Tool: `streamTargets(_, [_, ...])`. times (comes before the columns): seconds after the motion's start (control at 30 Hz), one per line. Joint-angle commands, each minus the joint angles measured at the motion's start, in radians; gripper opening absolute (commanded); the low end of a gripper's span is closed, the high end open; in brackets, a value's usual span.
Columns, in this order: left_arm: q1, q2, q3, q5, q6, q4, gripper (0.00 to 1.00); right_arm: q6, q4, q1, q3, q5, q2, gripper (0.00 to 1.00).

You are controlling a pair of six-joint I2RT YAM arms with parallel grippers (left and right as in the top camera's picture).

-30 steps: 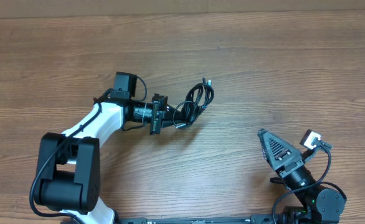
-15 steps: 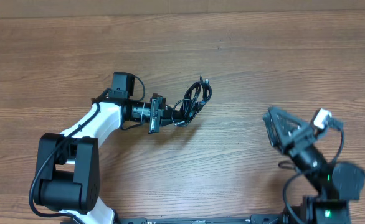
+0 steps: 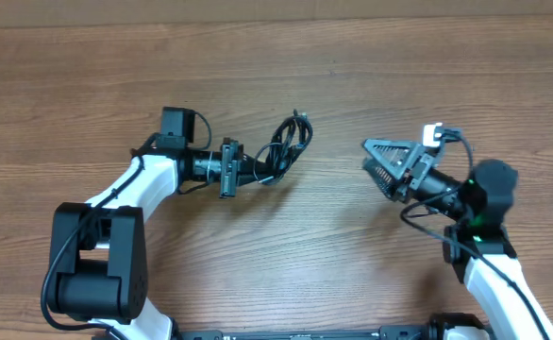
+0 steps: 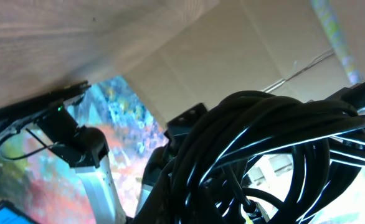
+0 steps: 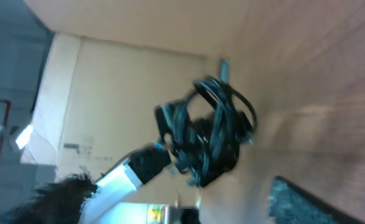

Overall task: Untangle cables
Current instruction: 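Move the right gripper toward the bundle held by the left gripper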

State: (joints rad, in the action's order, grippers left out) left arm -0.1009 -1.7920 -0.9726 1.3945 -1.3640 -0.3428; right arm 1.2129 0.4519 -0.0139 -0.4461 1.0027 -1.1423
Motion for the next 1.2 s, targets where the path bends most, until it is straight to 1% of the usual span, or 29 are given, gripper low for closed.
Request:
streamTargets(0.0, [0.004, 0.014, -0.014, -0.054, -0.020, 0.004, 0.04, 0.020, 0.007, 0.061, -0.019, 0.076, -0.052, 0.84])
streamTargets(0.1, [-0.007, 0.014, -0.014, -0.068, -0.020, 0.004, 0.04, 0.009, 0.010, 0.148, -0.019, 0.042, -0.084, 0.84])
streamTargets(0.27, [-0.018, 0.014, -0.013, -0.068, -0.020, 0.003, 0.04, -0.013, 0.010, 0.268, -0.019, -0.124, -0.099, 0.84])
streamTargets(0.3, [-0.018, 0.014, -0.014, -0.068, -0.019, 0.003, 0.04, -0.008, 0.011, 0.281, -0.019, -0.151, -0.099, 0.82])
streamTargets(0.37, [-0.018, 0.014, -0.013, -0.068, 0.005, 0.003, 0.04, 0.023, 0.010, 0.309, -0.019, -0.197, -0.100, 0.71])
streamTargets(0.47, [-0.026, 0.014, -0.013, -0.068, 0.042, 0.003, 0.04, 0.028, 0.010, 0.339, -0.019, -0.208, -0.100, 0.63])
streamTargets(0.53, [-0.036, 0.014, -0.013, -0.068, 0.040, 0.003, 0.04, 0.028, 0.006, 0.355, -0.019, -0.222, -0.100, 0.54])
streamTargets(0.6, [-0.047, 0.014, -0.013, -0.068, 0.029, 0.003, 0.04, 0.028, 0.006, 0.373, -0.019, -0.246, -0.100, 0.52])
streamTargets(0.7, [-0.056, 0.014, -0.013, -0.068, -0.006, 0.003, 0.04, 0.027, 0.006, 0.402, -0.019, -0.284, -0.100, 0.52])
streamTargets(0.83, [-0.058, 0.014, -0.013, -0.066, -0.013, 0.003, 0.04, 0.010, 0.003, 0.433, -0.019, -0.323, -0.100, 0.51])
streamTargets(0.9, [-0.058, 0.014, -0.013, -0.066, -0.013, 0.003, 0.04, 0.010, 0.003, 0.436, -0.019, -0.331, -0.100, 0.46])
streamTargets(0.93, [-0.058, 0.014, -0.013, -0.065, -0.013, 0.003, 0.04, 0.010, 0.003, 0.436, -0.019, -0.333, -0.100, 0.41])
streamTargets(1.03, [-0.058, 0.014, -0.013, -0.045, -0.013, 0.003, 0.04, 0.009, 0.002, 0.436, -0.019, -0.336, -0.100, 0.32])
streamTargets(1.17, [-0.058, 0.014, -0.013, -0.024, -0.013, 0.003, 0.04, 0.010, -0.041, 0.436, -0.019, -0.360, -0.100, 0.30])
